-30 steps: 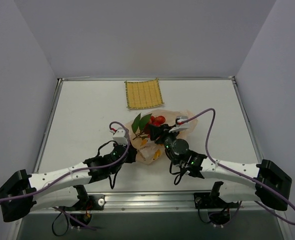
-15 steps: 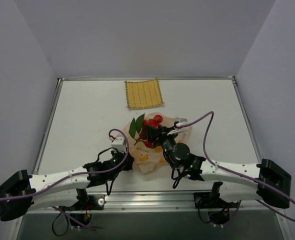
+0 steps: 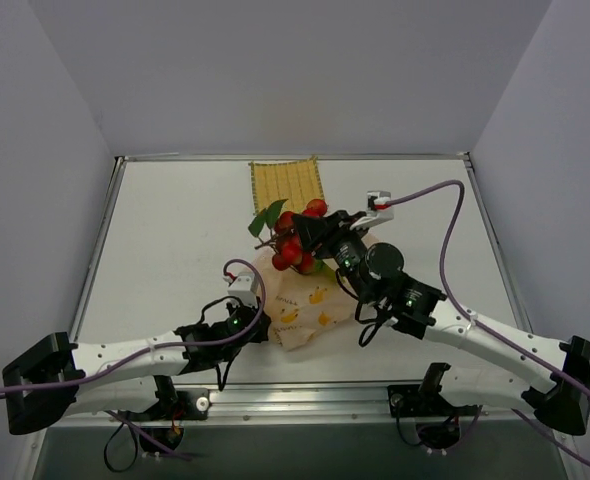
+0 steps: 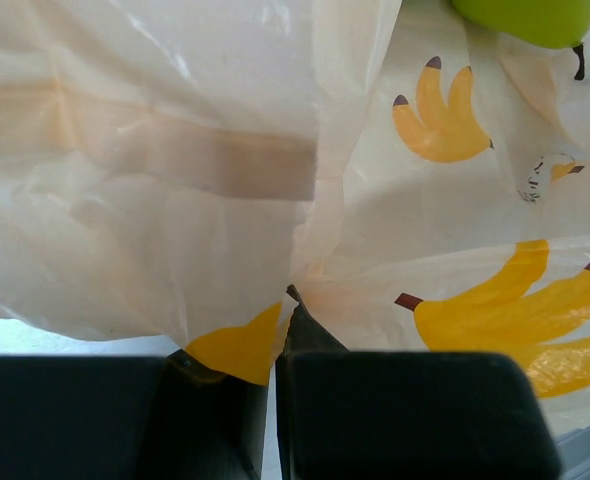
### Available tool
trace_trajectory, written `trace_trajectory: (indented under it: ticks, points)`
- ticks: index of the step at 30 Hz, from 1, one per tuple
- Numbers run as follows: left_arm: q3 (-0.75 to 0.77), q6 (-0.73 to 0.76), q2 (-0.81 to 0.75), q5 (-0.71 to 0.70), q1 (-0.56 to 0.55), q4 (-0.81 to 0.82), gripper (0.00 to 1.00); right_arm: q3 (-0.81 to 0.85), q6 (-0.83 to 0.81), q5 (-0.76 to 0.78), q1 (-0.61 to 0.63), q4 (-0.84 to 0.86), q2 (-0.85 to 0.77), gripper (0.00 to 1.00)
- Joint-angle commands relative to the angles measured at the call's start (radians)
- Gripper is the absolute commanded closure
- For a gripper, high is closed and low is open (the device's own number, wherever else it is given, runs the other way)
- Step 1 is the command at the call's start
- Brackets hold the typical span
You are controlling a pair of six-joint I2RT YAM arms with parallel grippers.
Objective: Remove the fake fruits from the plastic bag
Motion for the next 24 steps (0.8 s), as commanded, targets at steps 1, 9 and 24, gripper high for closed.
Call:
trace_trajectory:
  ticks: [1, 9, 24]
  points:
    - [0.042, -0.006, -0.023, -0.016, -0.011, 0.030, 0.98, 0.120, -0.015, -0.112, -0.121, 0.006, 0.058, 1.00]
    - [0.011, 0.001, -0.057, -0.036, -0.012, 0.033, 0.98, 0.348, -0.194, -0.190, -0.296, -0.006, 0.363, 1.00]
    - [-0.038, 0.011, -0.104, -0.044, -0.011, 0.073, 0.98, 0.825, -0.382, -0.384, -0.519, -0.049, 0.924, 1.00]
